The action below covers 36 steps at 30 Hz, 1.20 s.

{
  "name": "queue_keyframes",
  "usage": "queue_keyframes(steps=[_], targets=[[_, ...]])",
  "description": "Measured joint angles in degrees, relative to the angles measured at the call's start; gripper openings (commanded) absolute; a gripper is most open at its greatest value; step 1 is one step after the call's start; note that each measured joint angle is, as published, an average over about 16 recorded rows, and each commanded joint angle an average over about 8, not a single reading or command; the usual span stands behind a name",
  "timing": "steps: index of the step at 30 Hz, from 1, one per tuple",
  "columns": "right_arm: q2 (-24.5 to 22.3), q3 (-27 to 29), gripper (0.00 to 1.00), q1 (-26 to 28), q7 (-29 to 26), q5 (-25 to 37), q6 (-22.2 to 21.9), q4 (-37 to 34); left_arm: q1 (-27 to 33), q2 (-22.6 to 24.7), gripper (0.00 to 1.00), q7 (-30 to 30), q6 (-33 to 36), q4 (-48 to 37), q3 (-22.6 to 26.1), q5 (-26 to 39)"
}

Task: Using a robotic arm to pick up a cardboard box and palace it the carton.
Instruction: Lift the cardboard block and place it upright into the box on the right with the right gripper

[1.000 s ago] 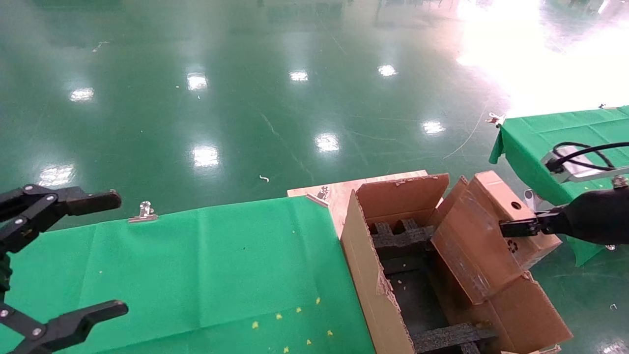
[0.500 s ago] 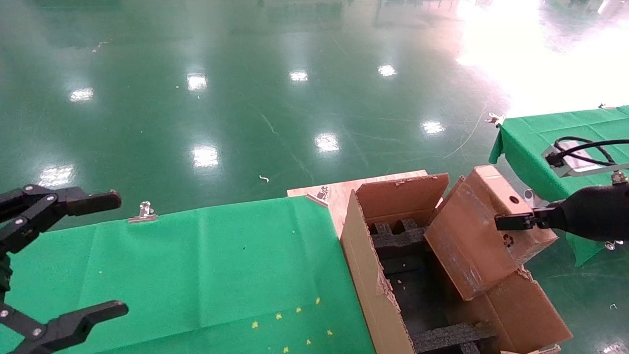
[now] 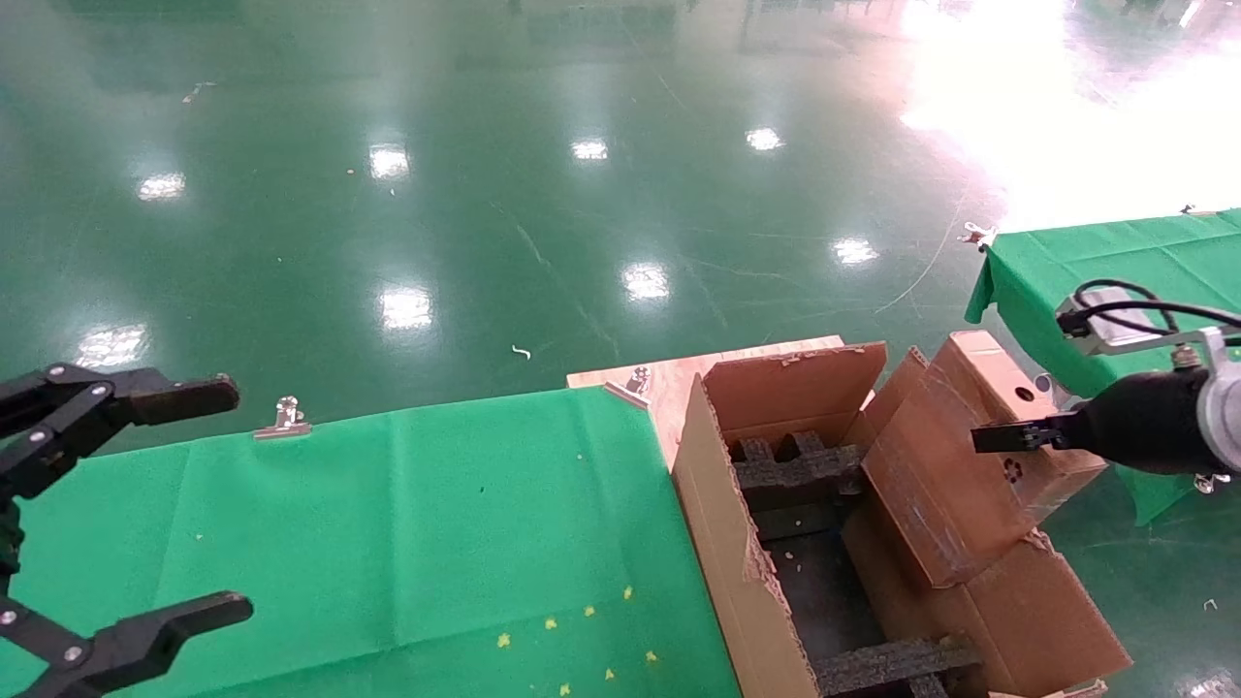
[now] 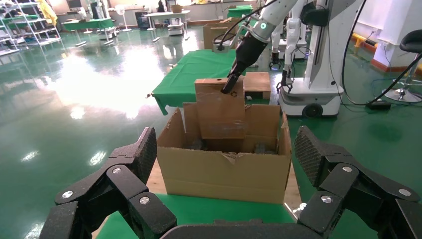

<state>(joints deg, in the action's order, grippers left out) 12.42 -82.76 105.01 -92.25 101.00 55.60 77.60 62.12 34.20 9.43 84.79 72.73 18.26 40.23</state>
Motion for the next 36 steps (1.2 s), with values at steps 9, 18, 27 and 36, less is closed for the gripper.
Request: queue_keyframes(steps=[9, 18, 27, 36], targets=[[2.2, -1.2, 0.00, -1.6, -3.5, 2.4, -0.8, 0.2, 0.0, 0.0, 1.00, 0.0, 0.0, 0.0, 0.0, 0.0], [4.7, -2.7, 0.00, -3.9, -8.1, 6.5, -2.7, 0.2, 0.0, 0.0, 1.00, 0.0, 0.0, 0.0, 0.0, 0.0], [7.5, -4.1, 0.00, -6.8, -15.2, 12.5, -5.3, 0.2, 0.0, 0.0, 1.00, 0.0, 0.0, 0.0, 0.0, 0.0], [9.7, -5.2, 0.00, -10.1, -22.3, 18.5, -8.5, 0.1, 0.0, 0.0, 1.00, 0.0, 0.0, 0.0, 0.1, 0.0]])
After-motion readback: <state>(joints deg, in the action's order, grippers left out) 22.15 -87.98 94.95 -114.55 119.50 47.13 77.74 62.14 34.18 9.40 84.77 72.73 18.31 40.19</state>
